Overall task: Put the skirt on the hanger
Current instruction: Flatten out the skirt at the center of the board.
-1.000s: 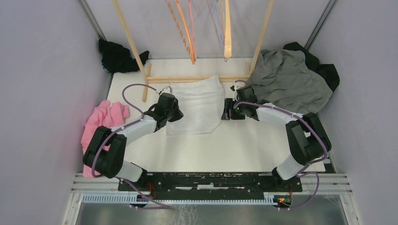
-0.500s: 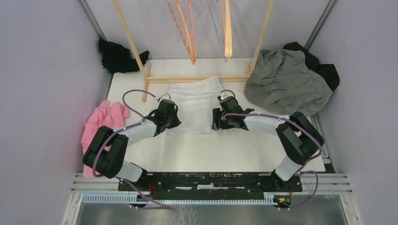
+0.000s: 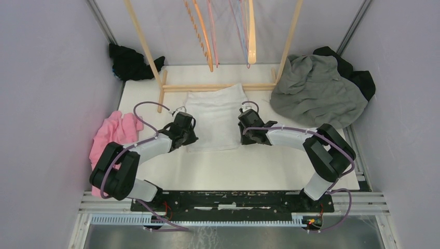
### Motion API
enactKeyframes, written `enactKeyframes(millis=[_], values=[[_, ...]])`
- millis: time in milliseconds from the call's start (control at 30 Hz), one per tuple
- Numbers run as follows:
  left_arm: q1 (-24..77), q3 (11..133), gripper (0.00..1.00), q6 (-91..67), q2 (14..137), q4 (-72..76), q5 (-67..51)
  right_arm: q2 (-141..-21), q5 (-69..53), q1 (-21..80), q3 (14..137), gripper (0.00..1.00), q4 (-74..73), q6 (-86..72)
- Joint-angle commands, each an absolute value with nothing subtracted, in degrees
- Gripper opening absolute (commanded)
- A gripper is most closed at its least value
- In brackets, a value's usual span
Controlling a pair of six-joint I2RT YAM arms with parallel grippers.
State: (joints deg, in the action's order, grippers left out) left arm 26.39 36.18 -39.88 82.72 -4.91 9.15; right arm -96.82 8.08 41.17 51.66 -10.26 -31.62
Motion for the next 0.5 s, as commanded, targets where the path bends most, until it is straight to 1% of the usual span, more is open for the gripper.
enactKeyframes(millis=[0, 233, 467], values=[[26.7, 34.55, 0.03, -43.43, 77.37, -6.86, 8.91, -92.58, 9.42, 42.28, 49.6, 0.25, -16.4, -30.59], [28.32, 31.82, 0.03, -45.65, 74.4, -8.54, 7.52, -85.32, 8.97, 46.71, 44.39, 0.25, -19.69, -32.81], [30.19, 30.78, 0.03, -46.49, 69.73, -11.63, 7.62, -76.73, 10.24, 56.12, 39.48, 0.27, -23.05, -39.62]])
